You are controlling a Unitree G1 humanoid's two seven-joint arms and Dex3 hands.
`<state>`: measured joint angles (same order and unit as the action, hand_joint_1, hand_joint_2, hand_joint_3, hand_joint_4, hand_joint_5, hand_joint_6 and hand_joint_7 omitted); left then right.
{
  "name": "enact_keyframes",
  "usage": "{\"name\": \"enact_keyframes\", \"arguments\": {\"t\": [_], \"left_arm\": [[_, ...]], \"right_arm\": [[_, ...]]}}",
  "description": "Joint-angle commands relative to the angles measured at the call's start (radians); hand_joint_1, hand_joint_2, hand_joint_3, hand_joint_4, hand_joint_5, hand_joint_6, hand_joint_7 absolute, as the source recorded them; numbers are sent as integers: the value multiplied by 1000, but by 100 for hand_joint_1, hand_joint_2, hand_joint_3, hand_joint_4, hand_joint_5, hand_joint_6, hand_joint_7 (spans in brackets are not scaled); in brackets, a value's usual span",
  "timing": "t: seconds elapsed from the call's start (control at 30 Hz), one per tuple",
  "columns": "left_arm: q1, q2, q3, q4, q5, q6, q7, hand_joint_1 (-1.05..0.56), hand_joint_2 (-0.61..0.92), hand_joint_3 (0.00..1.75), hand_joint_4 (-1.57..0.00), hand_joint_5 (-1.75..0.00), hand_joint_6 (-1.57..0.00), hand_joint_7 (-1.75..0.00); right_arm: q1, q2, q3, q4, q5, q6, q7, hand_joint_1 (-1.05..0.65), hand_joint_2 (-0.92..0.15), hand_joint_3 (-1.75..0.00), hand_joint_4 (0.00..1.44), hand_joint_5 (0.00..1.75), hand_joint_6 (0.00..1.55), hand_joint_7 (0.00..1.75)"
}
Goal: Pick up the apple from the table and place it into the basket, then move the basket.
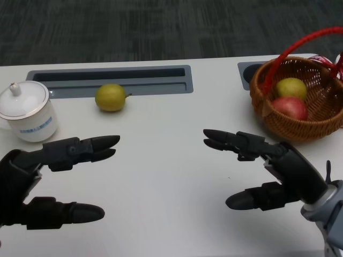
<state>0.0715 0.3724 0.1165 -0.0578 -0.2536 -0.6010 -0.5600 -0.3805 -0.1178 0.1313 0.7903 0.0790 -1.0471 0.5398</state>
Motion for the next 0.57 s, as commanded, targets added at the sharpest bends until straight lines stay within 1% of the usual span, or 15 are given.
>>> {"name": "enact_keyframes", "arguments": {"t": [0.03,0.2,0.37,0.57], "left_arm": [[9,10,9,-8,-17,-5,-8,-43,72,0,-70,-1,-59,-1],[9,-1,6,-3,-29,-6,-5,-40,71,0,-73,-2,-63,-2],[5,-13,6,0,-33,-6,-1,-39,71,0,-74,-2,-64,-2],[-3,-17,9,10,-34,-16,-6,-36,71,0,-74,-2,-65,-2]], "right_arm": [[-55,19,-20,79,18,-47,4,-46,-80,-1,69,4,59,3],[-102,39,-25,147,25,-72,27,-47,-82,-1,76,3,67,3],[-116,46,-28,162,21,-85,38,-48,-81,0,77,2,69,2],[-114,42,-26,165,2,-107,34,-50,-81,0,77,1,69,1]]}}
